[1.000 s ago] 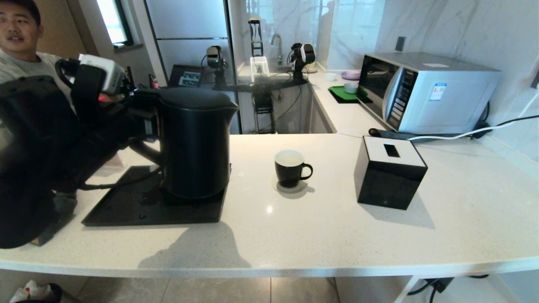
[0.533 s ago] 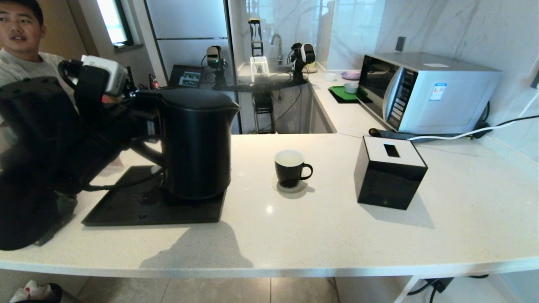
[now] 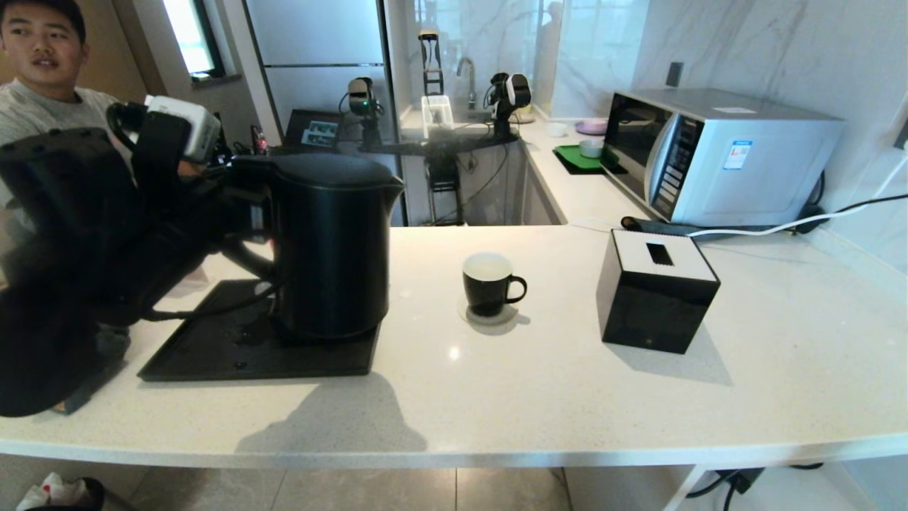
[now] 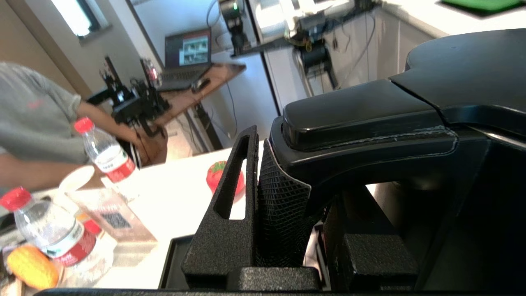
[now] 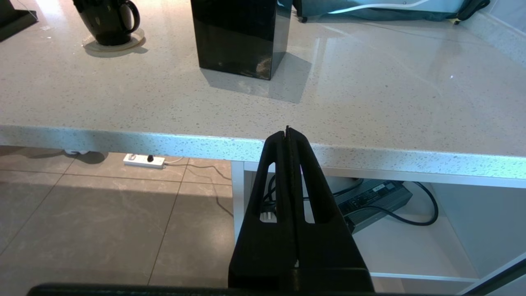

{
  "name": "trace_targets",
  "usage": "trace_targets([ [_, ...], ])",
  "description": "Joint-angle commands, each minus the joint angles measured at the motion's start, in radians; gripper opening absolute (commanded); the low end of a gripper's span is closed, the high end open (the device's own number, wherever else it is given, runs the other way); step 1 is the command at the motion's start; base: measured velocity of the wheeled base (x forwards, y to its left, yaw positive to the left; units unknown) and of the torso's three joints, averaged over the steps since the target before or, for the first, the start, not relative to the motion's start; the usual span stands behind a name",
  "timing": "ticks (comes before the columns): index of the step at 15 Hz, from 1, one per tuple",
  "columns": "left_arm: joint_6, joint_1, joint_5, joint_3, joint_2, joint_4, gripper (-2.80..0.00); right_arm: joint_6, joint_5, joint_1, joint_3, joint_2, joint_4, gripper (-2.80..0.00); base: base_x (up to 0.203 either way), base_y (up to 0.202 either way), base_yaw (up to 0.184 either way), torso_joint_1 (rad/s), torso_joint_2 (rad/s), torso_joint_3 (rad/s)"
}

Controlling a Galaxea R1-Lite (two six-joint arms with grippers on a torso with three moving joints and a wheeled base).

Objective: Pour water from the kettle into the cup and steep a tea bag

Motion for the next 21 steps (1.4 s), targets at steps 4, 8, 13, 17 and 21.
trace_targets([
  [4,0.005,-0.039,0.039,-0.001,0.008,0.019,-2.8,-0.001,0.001,0.0,0.0,0.001,0.0,-2.8,0.0,0.0,0.0,0.0,0.0,0.0],
  [8,0.016,-0.065,0.07,-0.021,0.04,0.024,-2.8,-0.001,0.001,-0.001,0.0,0.001,0.0,-2.8,0.0,0.0,0.0,0.0,0.0,0.0],
  [13,0.058,-0.078,0.088,-0.046,0.075,0.024,-2.8,-0.001,0.001,-0.001,0.0,0.001,0.0,-2.8,0.0,0.0,0.0,0.0,0.0,0.0],
  [17,0.079,-0.096,0.092,-0.108,0.121,0.032,-2.8,-0.001,0.001,0.0,0.0,0.001,0.0,-2.8,0.0,0.0,0.0,0.0,0.0,0.0],
  [21,0.092,-0.12,0.107,-0.141,0.151,0.059,-2.8,-0.001,0.001,-0.001,0.0,0.001,0.0,-2.8,0.0,0.0,0.0,0.0,0.0,0.0],
])
